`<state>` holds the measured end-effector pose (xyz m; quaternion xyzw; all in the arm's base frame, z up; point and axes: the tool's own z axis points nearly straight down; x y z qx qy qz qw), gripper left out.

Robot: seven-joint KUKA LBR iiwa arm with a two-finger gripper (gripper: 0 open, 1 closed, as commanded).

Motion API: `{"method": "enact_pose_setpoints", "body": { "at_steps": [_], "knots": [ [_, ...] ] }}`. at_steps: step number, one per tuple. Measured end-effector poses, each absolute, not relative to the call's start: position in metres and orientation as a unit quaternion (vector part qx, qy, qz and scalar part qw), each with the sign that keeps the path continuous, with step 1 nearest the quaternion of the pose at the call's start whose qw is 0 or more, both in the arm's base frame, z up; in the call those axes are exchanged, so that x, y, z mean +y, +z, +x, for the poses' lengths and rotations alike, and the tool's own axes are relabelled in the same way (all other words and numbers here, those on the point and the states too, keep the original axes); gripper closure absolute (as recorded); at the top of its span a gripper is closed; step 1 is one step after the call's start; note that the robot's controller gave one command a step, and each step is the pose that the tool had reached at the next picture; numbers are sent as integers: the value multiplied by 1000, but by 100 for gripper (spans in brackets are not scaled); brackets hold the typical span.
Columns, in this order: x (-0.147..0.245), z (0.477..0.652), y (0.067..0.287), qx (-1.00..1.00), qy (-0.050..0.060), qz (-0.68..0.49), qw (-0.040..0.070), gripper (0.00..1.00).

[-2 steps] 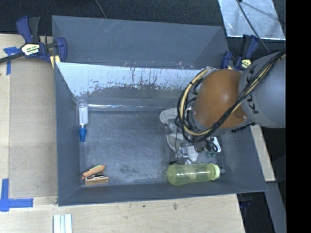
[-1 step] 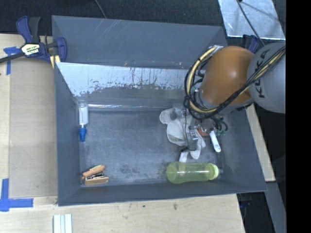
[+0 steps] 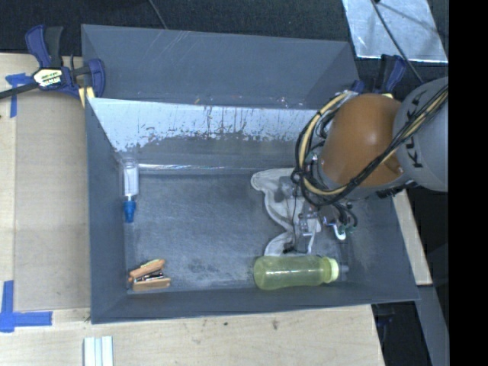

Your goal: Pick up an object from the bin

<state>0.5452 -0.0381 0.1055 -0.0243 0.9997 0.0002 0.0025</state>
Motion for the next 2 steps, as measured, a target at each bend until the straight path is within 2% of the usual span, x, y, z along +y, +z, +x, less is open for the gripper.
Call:
{"method": "enact_pose_setpoints", "body": {
  "at_steps": [1, 2],
  "knots": [
    [-59, 537, 78, 999, 0, -32, 17, 0],
    [-72, 516, 76, 999, 2, 33, 15, 100]
  ]
}}
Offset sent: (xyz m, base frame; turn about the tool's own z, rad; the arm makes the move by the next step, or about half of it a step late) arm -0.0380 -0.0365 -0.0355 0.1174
